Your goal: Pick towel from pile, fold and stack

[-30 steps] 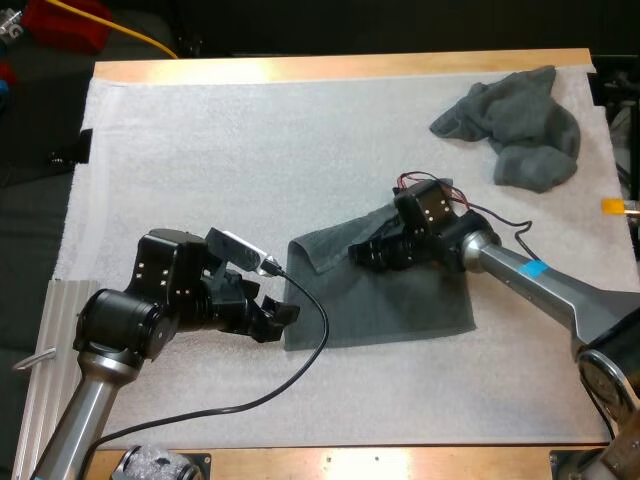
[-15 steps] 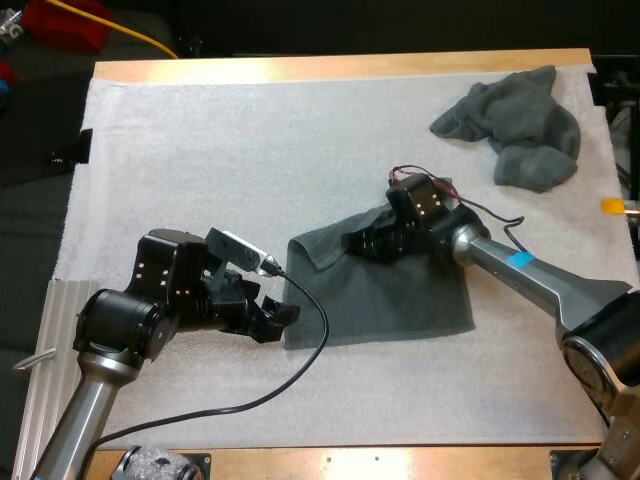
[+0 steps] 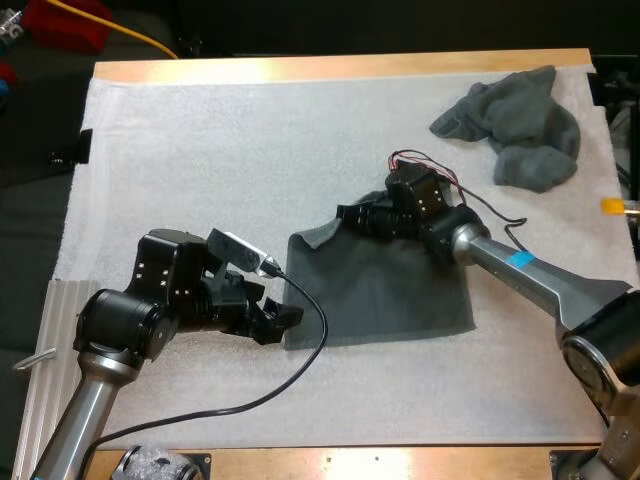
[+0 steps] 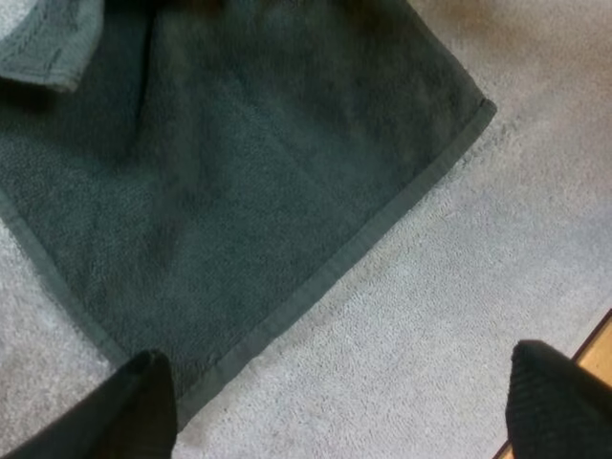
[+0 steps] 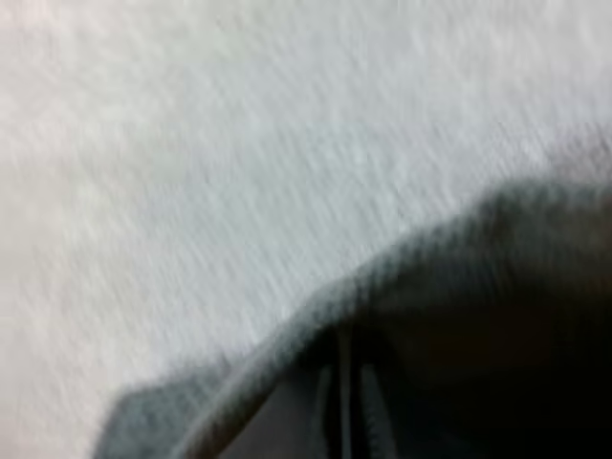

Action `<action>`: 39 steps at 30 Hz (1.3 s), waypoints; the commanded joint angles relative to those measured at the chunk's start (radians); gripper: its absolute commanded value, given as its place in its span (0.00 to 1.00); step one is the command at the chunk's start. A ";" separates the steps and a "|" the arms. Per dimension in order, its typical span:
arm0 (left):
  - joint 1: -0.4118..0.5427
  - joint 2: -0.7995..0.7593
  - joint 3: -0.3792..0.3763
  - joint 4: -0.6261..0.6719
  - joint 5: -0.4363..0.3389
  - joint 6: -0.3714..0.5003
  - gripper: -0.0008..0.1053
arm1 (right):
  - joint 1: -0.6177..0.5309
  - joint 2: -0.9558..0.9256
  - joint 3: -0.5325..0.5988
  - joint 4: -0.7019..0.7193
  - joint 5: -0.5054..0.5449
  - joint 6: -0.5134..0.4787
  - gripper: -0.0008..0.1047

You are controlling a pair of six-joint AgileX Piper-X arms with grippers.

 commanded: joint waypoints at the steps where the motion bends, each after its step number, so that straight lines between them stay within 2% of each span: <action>1: -0.005 -0.008 -0.004 -0.004 0.008 0.000 0.66 | 0.000 0.001 -0.011 -0.035 0.007 0.016 0.01; 6: -0.005 -0.008 -0.004 -0.001 0.008 0.000 0.66 | 0.000 0.050 -0.011 -0.166 0.005 0.162 0.01; 8: -0.005 -0.008 -0.004 0.004 0.008 0.000 0.66 | 0.000 0.062 -0.011 -0.206 0.005 0.176 0.01; 14: -0.005 -0.008 -0.004 0.005 0.008 0.000 0.66 | 0.000 0.060 -0.011 -0.292 0.001 0.175 0.01; 19: -0.005 -0.008 -0.004 0.005 0.008 0.003 0.66 | 0.000 0.027 -0.011 -0.275 0.002 0.147 0.01; 22: -0.005 -0.008 -0.004 0.005 0.008 0.003 0.66 | 0.000 -0.016 -0.011 -0.185 0.025 0.076 0.02; 25: -0.005 -0.008 -0.004 0.005 0.008 0.003 0.66 | 0.000 -0.075 -0.011 -0.070 0.085 -0.037 0.08; 29: -0.005 -0.008 -0.004 0.005 0.008 0.003 0.66 | 0.000 -0.181 -0.011 0.085 0.157 -0.143 0.30; 33: -0.005 -0.008 -0.004 0.005 0.008 0.003 0.66 | 0.000 -0.278 -0.011 0.213 0.163 -0.216 0.54; 35: -0.005 -0.008 -0.004 0.005 0.008 0.003 0.66 | 0.000 -0.329 -0.011 0.280 0.165 -0.242 0.60; 39: -0.005 -0.008 -0.004 0.005 0.008 0.003 0.66 | 0.000 -0.429 -0.011 0.466 0.188 -0.265 0.61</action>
